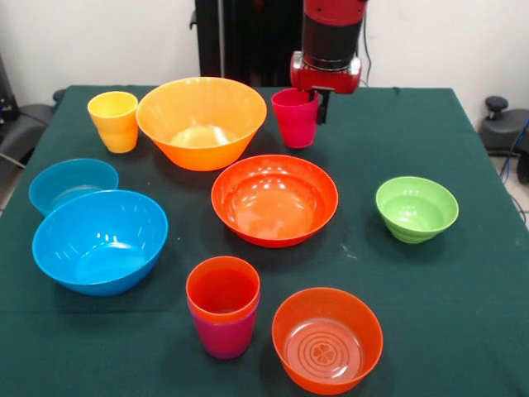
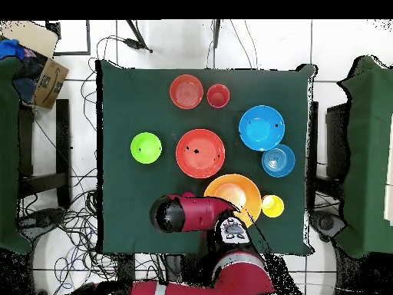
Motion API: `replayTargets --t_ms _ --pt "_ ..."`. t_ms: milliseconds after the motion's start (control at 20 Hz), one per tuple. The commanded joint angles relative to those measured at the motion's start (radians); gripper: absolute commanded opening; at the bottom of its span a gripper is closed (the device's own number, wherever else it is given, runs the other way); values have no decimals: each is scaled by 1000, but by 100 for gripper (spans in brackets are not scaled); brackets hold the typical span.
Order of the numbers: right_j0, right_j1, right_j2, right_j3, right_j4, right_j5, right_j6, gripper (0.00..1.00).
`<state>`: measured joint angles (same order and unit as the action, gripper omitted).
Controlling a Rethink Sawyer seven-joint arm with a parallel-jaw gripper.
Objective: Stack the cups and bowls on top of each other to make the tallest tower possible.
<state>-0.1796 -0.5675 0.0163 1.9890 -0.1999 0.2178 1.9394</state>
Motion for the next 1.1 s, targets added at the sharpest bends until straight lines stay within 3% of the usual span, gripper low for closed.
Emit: replayTargets --t_ms 50,550,1100 --pt "39 -36 25 -161 64 145 101 0" --pt "61 -39 11 -298 56 323 55 0" --pt "6 -56 46 -417 33 497 -19 0"
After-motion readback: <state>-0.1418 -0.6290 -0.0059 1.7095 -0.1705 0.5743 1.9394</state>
